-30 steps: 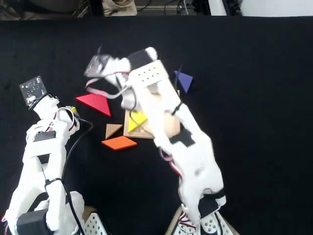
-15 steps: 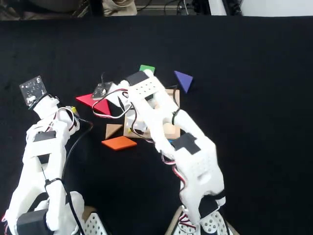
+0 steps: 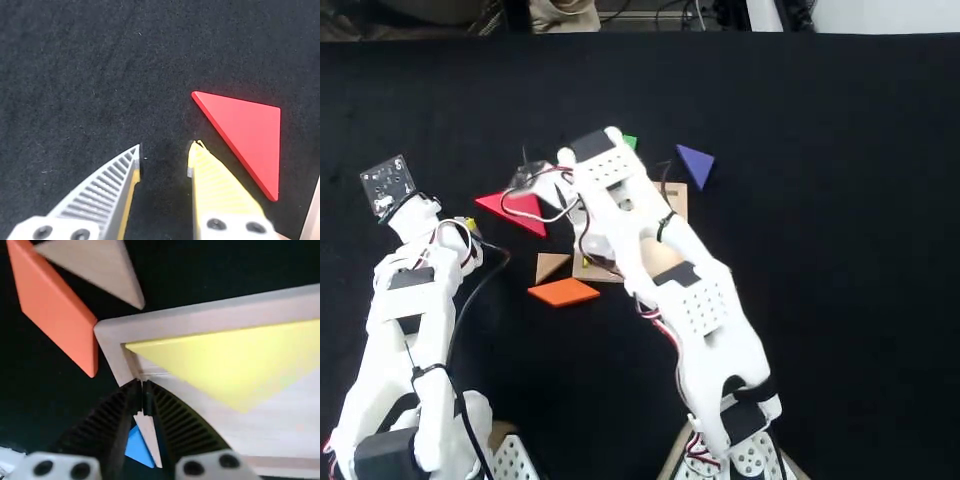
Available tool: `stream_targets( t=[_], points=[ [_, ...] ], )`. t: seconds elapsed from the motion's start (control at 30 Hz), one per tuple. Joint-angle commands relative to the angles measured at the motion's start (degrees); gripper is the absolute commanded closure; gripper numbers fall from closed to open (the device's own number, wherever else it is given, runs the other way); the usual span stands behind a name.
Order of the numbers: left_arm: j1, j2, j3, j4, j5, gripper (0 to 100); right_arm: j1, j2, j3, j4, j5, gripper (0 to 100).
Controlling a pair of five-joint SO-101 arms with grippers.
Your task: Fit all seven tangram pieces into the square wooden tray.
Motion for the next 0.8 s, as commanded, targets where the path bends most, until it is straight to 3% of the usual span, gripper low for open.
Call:
stream_targets(
  t=[0.0, 0.23, 0.4, 0.63, 0.77],
  points=[
    [0.4, -1.1, -0.3, -0.5, 0.2, 84, 2.1, 0.2, 0.6, 1.5, 1.0, 98.7],
    [0.4, -1.1, -0.3, -0.5, 0.2, 84, 10.5, 0.7, 4.8, 1.8, 7.8, 98.7],
    [0.4, -1.1, -0.3, -0.7, 0.2, 84, 15.3, 0.1, 3.7, 1.9, 8.2, 98.7],
    [0.8, -1.6, -0.3, -0.5, -2.8, 83, 13.2, -16.0, -2.2, 2.5, 1.8, 98.7],
    [6.0, -1.7, -0.2, -0.4, -6.2, 79, 14.9, -30.8, -1.0, 2.5, -2.0, 98.7]
  ],
)
